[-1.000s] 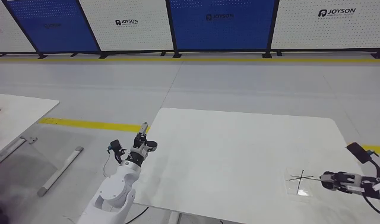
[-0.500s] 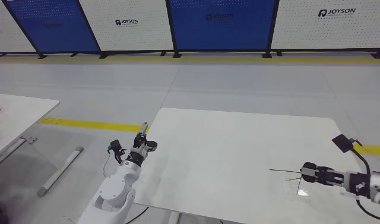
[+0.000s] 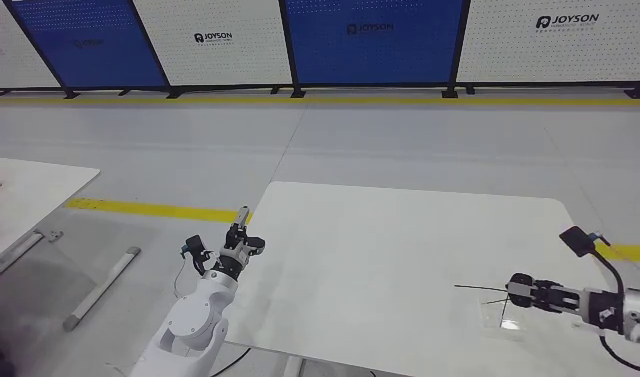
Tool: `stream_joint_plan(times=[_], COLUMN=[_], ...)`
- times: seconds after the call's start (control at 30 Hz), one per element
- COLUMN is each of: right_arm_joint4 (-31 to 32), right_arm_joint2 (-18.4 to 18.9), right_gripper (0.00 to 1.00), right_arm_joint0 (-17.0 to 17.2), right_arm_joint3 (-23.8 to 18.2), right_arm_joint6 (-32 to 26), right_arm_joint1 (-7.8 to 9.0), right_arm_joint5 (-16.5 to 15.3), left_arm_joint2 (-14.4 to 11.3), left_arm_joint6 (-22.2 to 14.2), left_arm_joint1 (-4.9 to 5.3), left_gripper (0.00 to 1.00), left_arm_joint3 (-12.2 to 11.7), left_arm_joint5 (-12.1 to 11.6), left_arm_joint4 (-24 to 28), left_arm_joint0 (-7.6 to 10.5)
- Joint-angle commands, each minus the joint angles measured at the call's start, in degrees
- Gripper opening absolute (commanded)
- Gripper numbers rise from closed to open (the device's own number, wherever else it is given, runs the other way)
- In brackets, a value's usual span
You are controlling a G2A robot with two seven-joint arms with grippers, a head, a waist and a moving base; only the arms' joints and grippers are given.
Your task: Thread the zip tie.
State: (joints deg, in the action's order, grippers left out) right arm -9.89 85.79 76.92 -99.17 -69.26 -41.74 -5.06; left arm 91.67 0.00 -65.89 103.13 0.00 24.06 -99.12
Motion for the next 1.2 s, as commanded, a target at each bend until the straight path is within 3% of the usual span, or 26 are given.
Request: stream_joint_plan(times=[0.0, 0.23, 0.47, 0.67, 0.87, 1.17], right_arm_joint4=[0.1, -1.8, 2.1, 5.7, 7.4, 7.4], right_arm_joint2=[-0.2, -3.9, -12.7, -21.6, -30.9, -30.9], right_gripper=[0.00, 0.00, 0.00, 0.00, 0.00, 0.00], right_arm_joint0=[0.1, -4.2, -12.0, -18.4, -25.1, -25.1], right_arm_joint3=[-0.3, -3.1, -4.3, -0.5, 7.7, 7.7], right_arm_joint6=[1.1, 4.6, 8.6, 12.3, 13.0, 13.0], right_arm_joint1=[-0.09, -0.99, -2.68, -4.87, -7.84, -7.84], right_arm_joint5=[-0.1, -2.7, -1.2, -3.1, -4.1, -4.1], left_arm_joint2=[0.0, 0.0, 0.0, 0.0, 0.0, 0.0], left_arm_joint6=[0.0, 0.0, 0.0, 0.0, 0.0, 0.0], left_arm_joint1=[0.00, 0.00, 0.00, 0.00, 0.00, 0.00], left_gripper=[1.00, 1.00, 1.00, 1.00, 1.00, 1.00], left_arm_joint3=[0.0, 0.0, 0.0, 0.0, 0.0, 0.0], left_arm_joint5=[0.0, 0.0, 0.0, 0.0, 0.0, 0.0], left_arm_joint4=[0.0, 0.0, 0.0, 0.0, 0.0, 0.0], left_arm_joint0=[0.00, 0.00, 0.00, 0.00, 0.00, 0.00])
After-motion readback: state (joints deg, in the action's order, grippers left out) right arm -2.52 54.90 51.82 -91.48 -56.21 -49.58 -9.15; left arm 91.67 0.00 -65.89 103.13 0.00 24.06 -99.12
